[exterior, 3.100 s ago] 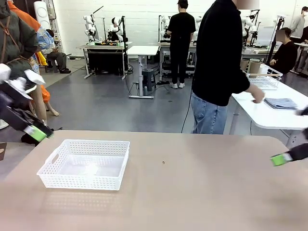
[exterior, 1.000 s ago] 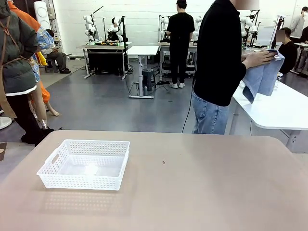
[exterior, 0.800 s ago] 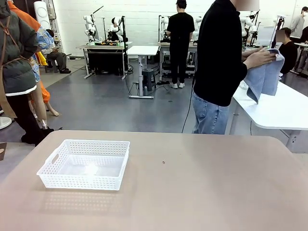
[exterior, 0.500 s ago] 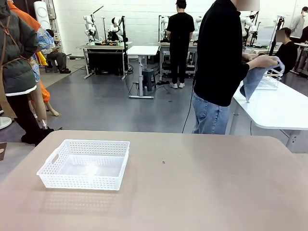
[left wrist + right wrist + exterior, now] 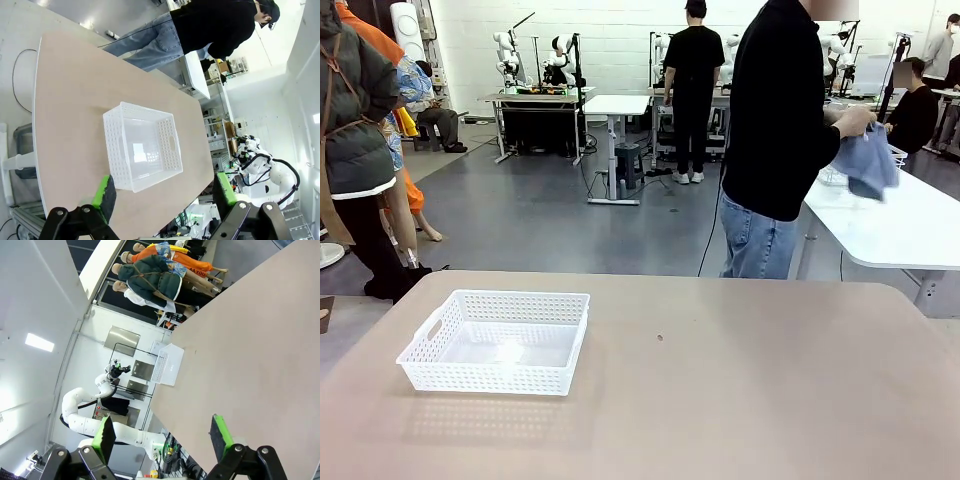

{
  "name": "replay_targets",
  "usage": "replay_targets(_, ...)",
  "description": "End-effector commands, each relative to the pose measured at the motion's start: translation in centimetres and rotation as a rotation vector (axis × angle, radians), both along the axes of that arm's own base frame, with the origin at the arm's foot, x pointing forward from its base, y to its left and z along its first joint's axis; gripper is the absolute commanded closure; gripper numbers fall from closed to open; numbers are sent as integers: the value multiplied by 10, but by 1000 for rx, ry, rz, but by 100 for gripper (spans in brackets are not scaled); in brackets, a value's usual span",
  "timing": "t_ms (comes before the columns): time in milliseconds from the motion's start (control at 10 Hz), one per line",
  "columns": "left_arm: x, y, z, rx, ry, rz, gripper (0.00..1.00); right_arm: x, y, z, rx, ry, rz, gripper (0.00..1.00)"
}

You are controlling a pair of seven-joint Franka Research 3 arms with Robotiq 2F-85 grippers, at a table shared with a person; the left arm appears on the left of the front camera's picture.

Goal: Clean and organize the cups into the basket.
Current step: Pick up the Organizing basket and move it to the center of the table, then pick up the Reusable plastic cup from the right side of the table and place it inside the Organizing basket.

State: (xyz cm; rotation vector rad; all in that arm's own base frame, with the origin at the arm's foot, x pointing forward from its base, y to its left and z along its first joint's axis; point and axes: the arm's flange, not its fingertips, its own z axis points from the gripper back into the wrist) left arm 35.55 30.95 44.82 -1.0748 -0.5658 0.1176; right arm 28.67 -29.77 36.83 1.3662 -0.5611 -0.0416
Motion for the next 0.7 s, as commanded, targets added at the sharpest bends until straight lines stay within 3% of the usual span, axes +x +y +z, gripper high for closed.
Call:
replay_targets(0, -3, 0, 2, 18, 2, 0, 0, 0, -1, 0, -8, 5, -2, 0)
replay_targets(600, -3, 0, 2, 18, 2, 0, 0, 0, -1, 0, -8, 5, -2, 0)
